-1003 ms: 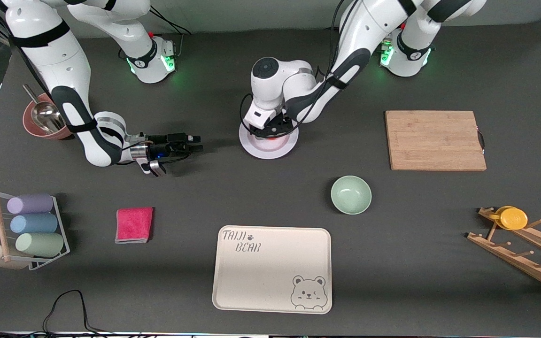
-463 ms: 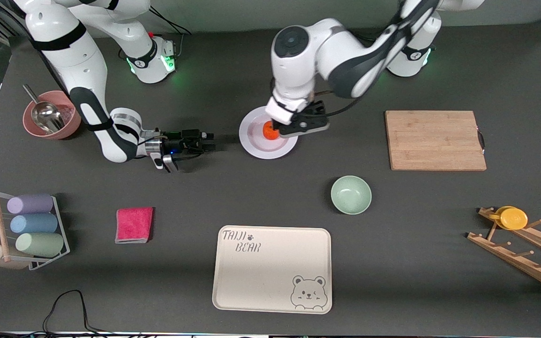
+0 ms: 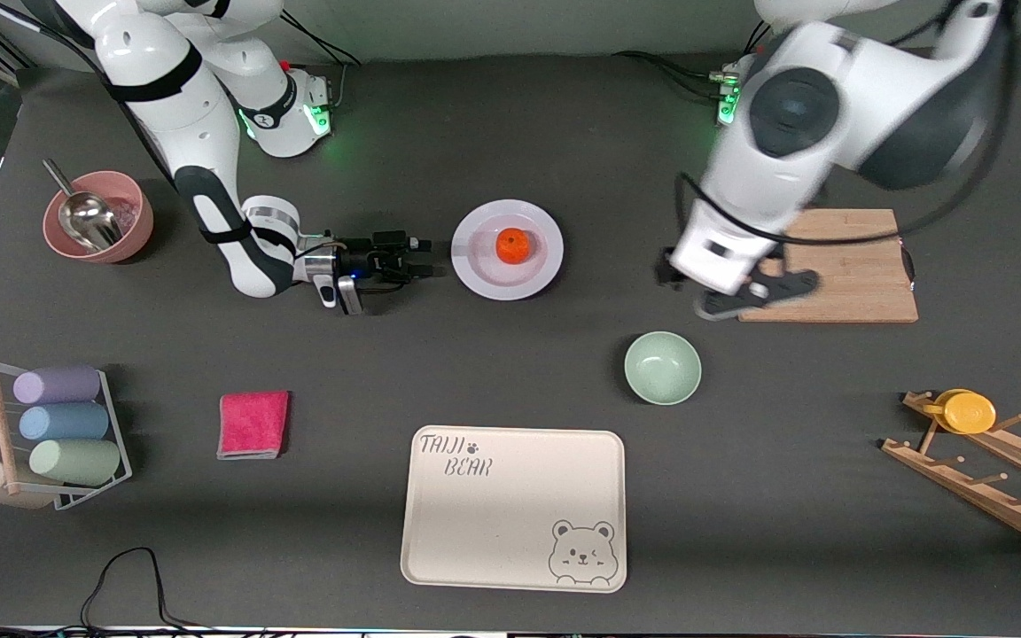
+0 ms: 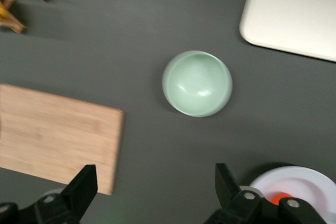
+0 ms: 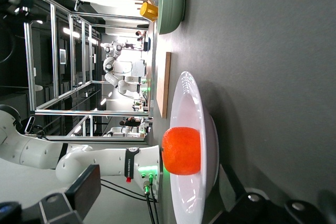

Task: Place orange and plate with both arms
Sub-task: 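Open the left gripper and withdraw it to the board's edge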

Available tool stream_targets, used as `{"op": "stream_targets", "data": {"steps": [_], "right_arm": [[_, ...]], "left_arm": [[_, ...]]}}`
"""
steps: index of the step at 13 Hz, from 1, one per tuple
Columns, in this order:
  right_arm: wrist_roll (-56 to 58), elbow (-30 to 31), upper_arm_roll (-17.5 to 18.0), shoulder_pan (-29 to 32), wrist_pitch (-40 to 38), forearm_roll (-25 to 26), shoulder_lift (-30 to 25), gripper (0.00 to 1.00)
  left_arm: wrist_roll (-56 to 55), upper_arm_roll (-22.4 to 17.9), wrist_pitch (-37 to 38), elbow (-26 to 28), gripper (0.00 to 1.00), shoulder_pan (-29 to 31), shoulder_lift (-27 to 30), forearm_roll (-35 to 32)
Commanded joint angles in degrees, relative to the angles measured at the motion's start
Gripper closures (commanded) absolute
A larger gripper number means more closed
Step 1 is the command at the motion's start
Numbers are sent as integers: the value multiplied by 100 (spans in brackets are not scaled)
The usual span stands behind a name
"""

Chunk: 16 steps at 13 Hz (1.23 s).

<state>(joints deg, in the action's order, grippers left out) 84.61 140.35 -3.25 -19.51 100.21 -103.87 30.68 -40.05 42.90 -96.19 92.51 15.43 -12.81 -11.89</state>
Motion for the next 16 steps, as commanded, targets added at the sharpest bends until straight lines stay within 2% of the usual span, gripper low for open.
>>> {"op": "stream_targets", "data": {"steps": [1,5,8,9,11,13,14,16], "right_arm": [[310,19,-27,-316,60,-440,86,0],[591,2,-27,-510,60,-686,253,0],[784,-16,-35,-537,69,-704,350,1],[785,-25,-35,-641,69,-800,385,1],[846,-42,-35,-704,77,-907,421,3],[1048,-95,-35,-739,174,-985,465,4],[1127,-121,-44,-817,270,-995,465,5],[1250,-174,-44,-835,428,-995,456,7]], "left_arm": [[969,69,83,39,0,819,121,117],[1587,61,12,-65,0,1462,121,126],[1798,-18,4,-346,0,1603,51,135],[2112,-280,-40,-443,0,1534,59,256],[2920,-1489,-67,-427,0,826,286,905],[3511,-2650,-111,-357,0,8,577,1066],[3643,-3038,-93,-313,0,-370,682,1066],[3697,-3532,-102,-85,0,-908,955,1066]]}}
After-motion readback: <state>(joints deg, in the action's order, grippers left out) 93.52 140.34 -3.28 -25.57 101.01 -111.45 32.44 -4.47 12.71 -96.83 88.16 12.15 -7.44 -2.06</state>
